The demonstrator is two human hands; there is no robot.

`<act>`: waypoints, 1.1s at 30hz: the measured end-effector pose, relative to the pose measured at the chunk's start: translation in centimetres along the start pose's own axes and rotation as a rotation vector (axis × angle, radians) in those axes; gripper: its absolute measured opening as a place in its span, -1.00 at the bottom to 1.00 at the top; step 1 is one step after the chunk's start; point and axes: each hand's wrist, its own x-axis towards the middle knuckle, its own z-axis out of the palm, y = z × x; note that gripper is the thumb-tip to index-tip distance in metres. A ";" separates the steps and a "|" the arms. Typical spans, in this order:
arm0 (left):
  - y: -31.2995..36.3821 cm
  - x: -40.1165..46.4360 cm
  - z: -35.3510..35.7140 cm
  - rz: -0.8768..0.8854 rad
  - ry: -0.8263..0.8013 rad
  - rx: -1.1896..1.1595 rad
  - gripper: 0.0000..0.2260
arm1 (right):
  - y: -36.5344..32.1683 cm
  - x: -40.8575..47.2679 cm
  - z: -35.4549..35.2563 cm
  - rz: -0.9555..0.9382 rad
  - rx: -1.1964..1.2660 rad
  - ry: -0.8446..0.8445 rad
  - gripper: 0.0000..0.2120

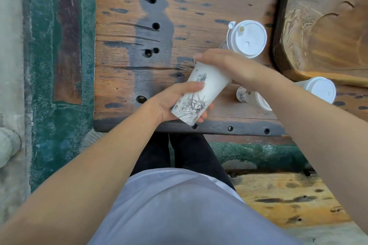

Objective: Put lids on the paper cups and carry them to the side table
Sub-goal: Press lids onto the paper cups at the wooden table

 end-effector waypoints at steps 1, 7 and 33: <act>-0.3 0.1 0.2 0.007 -0.028 -0.100 -0.28 | -0.4 0.1 -0.1 0.002 0.014 -0.012 -0.70; 0.5 0.3 2.9 0.066 0.059 -0.485 -0.50 | -0.7 1.2 0.3 0.024 0.053 0.252 -0.64; 3.5 -3.3 1.5 0.263 0.880 0.168 -0.52 | 1.6 0.8 1.3 0.381 0.875 0.006 -0.61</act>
